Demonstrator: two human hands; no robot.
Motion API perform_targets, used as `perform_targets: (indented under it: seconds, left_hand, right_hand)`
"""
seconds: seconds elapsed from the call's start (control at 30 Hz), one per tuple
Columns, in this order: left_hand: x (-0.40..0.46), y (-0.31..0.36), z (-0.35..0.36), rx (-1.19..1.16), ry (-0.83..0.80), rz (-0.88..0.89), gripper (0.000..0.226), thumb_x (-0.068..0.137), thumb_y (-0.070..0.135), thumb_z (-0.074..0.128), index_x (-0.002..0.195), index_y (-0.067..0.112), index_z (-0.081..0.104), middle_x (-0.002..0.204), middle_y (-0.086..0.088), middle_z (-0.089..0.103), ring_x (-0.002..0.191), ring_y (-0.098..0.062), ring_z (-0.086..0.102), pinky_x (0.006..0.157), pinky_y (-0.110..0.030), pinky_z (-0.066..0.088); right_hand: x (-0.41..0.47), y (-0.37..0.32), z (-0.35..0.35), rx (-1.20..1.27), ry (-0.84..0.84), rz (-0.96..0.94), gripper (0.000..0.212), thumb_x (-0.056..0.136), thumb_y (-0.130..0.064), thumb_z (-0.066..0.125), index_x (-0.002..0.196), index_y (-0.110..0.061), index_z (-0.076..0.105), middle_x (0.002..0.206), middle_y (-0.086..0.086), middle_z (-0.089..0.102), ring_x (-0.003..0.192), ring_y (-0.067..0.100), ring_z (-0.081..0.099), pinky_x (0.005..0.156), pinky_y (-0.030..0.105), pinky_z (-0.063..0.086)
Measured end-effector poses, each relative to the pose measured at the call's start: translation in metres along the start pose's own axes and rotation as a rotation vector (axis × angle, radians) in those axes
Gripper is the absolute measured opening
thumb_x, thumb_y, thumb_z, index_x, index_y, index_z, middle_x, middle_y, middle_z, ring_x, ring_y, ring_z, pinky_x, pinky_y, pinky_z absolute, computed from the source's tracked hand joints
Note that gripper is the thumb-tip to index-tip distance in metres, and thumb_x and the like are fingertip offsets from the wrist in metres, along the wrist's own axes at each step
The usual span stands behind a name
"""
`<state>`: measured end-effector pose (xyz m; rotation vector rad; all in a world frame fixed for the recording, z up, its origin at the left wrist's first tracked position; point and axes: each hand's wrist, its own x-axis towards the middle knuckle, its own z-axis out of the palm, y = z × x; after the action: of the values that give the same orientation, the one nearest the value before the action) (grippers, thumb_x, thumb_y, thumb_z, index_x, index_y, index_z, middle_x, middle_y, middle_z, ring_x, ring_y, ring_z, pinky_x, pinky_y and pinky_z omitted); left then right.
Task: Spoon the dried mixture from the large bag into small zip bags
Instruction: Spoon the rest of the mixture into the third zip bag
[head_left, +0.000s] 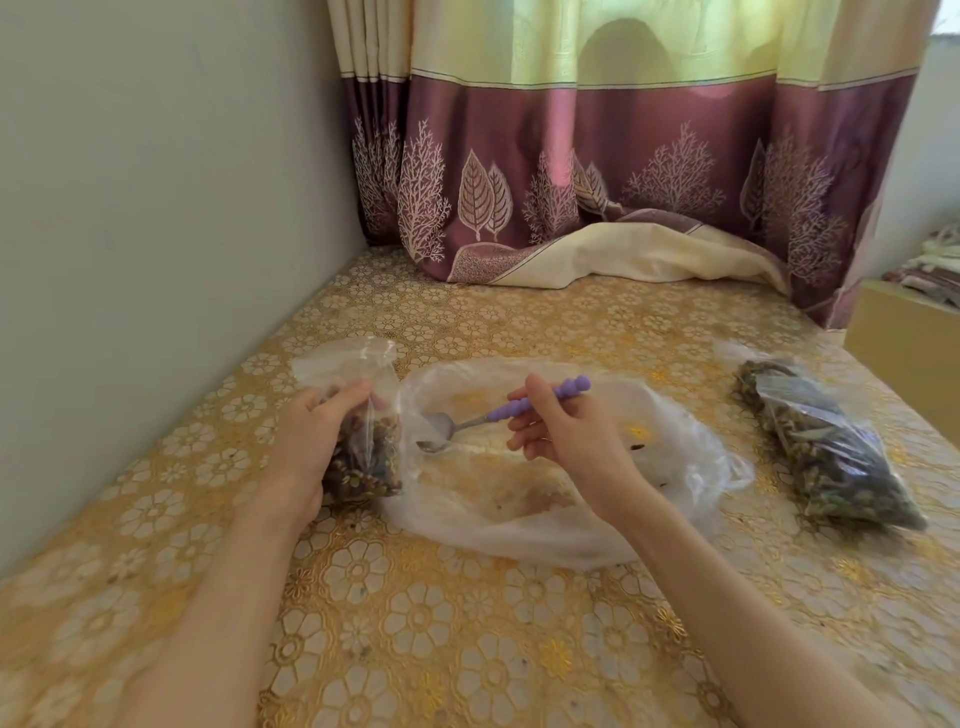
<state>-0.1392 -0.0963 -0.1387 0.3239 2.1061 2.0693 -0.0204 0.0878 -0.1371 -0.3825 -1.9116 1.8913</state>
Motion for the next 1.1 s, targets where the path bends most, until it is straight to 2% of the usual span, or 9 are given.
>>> perform_targets:
  seconds: [0.17,0.33,0.47,0.6,0.67,0.77,0.83,1.0,1.1]
  left_hand:
    - [0.0,-0.002,0.0,-0.005,-0.006,0.018,0.025,0.084,0.029,0.063,0.063,0.018,0.071,0.071,-0.002,0.071,0.067,-0.02,0.066,0.065,-0.032,0.049]
    - [0.001,-0.003,0.001,0.019,-0.029,0.05,0.025,0.085,0.03,0.062,0.064,0.018,0.07,0.066,-0.001,0.071,0.056,-0.014,0.067,0.056,-0.026,0.048]
    - [0.0,-0.002,0.001,0.033,-0.021,0.076,0.023,0.085,0.031,0.062,0.069,0.016,0.07,0.067,-0.001,0.071,0.059,-0.017,0.067,0.057,-0.027,0.05]
    - [-0.004,0.005,0.0,-0.003,-0.005,0.112,0.02,0.081,0.035,0.065,0.072,0.018,0.07,0.091,-0.014,0.069,0.083,-0.028,0.065,0.074,-0.043,0.054]
    - [-0.008,0.01,0.0,-0.027,-0.031,0.138,0.024,0.07,0.043,0.068,0.073,0.019,0.071,0.096,-0.012,0.069,0.087,-0.029,0.066,0.066,-0.04,0.056]
    - [-0.016,0.014,0.005,-0.008,-0.105,0.156,0.025,0.061,0.049,0.067,0.069,0.026,0.071,0.085,-0.004,0.071,0.083,-0.026,0.067,0.058,-0.035,0.057]
    - [-0.019,0.012,0.01,0.056,-0.15,0.165,0.03,0.06,0.053,0.067,0.073,0.027,0.072,0.089,-0.008,0.07,0.087,-0.028,0.065,0.067,-0.04,0.057]
    - [-0.015,0.006,0.015,0.152,-0.202,0.136,0.092,0.046,0.065,0.073,0.105,-0.004,0.058,0.106,-0.024,0.064,0.099,-0.035,0.06,0.093,-0.051,0.047]
    - [-0.013,0.004,0.013,0.131,-0.221,0.12,0.084,0.054,0.061,0.078,0.107,-0.001,0.058,0.11,-0.02,0.064,0.104,-0.032,0.06,0.096,-0.052,0.045]
  right_hand:
    - [0.0,0.003,0.002,0.092,0.031,0.107,0.04,0.099,-0.033,0.047,0.077,-0.009,0.07,0.082,0.011,0.075,0.06,0.014,0.066,0.053,0.019,0.053]
    - [0.0,0.004,-0.001,0.176,0.101,0.154,0.056,0.1,-0.032,0.045,0.054,-0.013,0.072,0.079,0.012,0.075,0.061,0.014,0.068,0.057,0.02,0.055]
    - [0.0,0.0,-0.008,0.229,0.154,0.142,0.045,0.1,-0.031,0.044,0.072,-0.004,0.067,0.078,0.009,0.075,0.058,0.012,0.066,0.054,0.019,0.054]
    - [-0.003,-0.007,-0.016,0.245,0.211,0.088,0.041,0.101,-0.031,0.043,0.085,-0.001,0.064,0.082,0.011,0.075,0.058,0.012,0.064,0.051,0.018,0.051]
    - [-0.004,-0.014,-0.019,0.239,0.237,0.043,0.04,0.1,-0.031,0.044,0.088,0.001,0.064,0.084,0.012,0.075,0.058,0.013,0.064,0.051,0.018,0.05]
    - [-0.006,-0.03,-0.024,0.243,0.267,-0.065,0.042,0.1,-0.032,0.044,0.08,-0.002,0.065,0.081,0.011,0.075,0.055,0.011,0.063,0.049,0.017,0.049]
    - [-0.005,-0.044,-0.026,0.251,0.265,-0.141,0.043,0.1,-0.032,0.043,0.077,-0.003,0.065,0.081,0.011,0.075,0.055,0.011,0.062,0.049,0.017,0.049]
    - [-0.003,-0.074,-0.019,0.238,0.153,-0.267,0.045,0.101,-0.032,0.043,0.074,-0.006,0.068,0.086,0.013,0.075,0.057,0.011,0.061,0.052,0.017,0.049]
    - [-0.003,-0.082,-0.01,0.208,0.036,-0.28,0.037,0.1,-0.03,0.043,0.084,-0.005,0.066,0.089,0.014,0.074,0.061,0.013,0.063,0.055,0.019,0.051]
